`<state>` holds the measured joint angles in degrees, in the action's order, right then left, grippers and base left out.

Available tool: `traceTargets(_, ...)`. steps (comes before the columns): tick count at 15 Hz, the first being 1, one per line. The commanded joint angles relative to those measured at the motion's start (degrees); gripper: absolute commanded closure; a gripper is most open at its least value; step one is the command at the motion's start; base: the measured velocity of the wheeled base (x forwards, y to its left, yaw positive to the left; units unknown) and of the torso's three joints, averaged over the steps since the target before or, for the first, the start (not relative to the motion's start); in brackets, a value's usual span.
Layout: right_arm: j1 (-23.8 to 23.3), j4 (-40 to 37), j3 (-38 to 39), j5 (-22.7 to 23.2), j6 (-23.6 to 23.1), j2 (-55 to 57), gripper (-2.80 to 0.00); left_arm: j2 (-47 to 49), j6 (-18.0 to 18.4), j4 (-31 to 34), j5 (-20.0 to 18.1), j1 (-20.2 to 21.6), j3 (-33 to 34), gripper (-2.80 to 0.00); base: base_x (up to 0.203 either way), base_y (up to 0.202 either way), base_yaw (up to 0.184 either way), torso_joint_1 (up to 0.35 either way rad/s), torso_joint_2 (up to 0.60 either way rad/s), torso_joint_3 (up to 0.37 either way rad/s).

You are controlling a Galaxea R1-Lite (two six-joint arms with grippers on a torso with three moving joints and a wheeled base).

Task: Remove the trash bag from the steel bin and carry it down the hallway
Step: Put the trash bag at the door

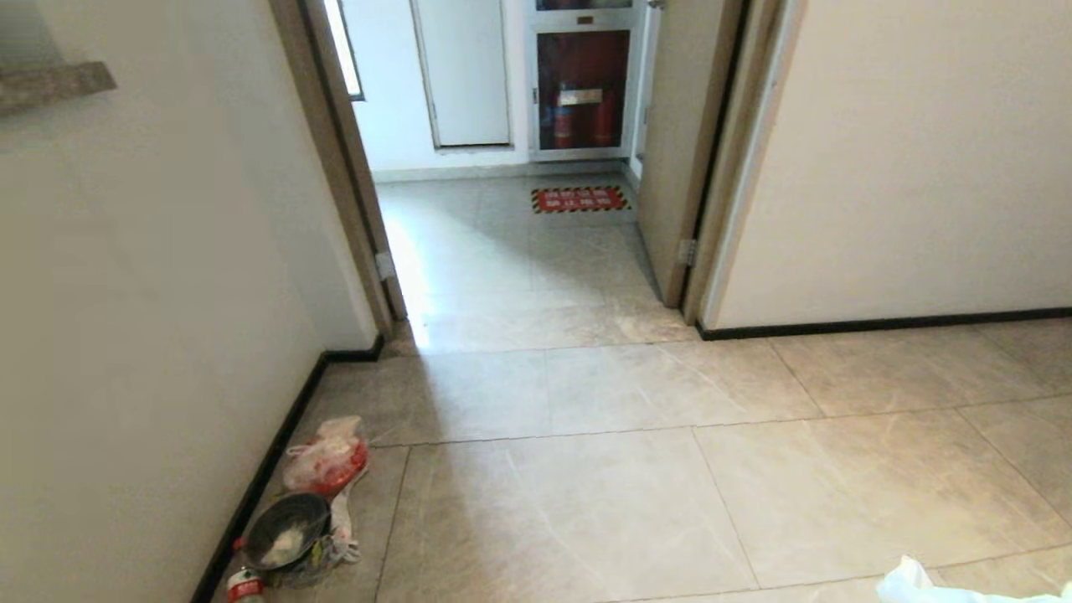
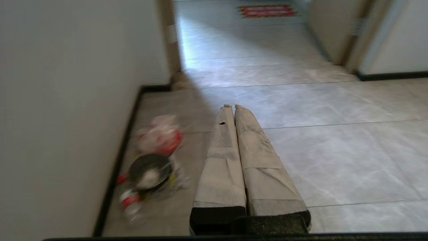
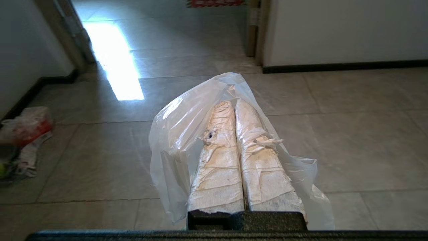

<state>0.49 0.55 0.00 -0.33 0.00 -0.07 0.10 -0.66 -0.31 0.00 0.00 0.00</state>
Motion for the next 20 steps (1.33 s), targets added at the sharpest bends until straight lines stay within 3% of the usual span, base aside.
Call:
traceTargets(1,0.0,0.0,0.0,0.0,0.0,0.0,0.00,0.0,0.0,0.0,0.0,0.0,0.0,0.00,-0.001,-0.010,0.168,0.002,0.01,0.001)
traceTargets(20,0.0,0.0,0.0,0.0,0.2,0.0,0.00,0.0,0.0,0.0,0.0,0.0,0.0,0.00,0.001,-0.009,0.172,0.003,0.00,0.002)
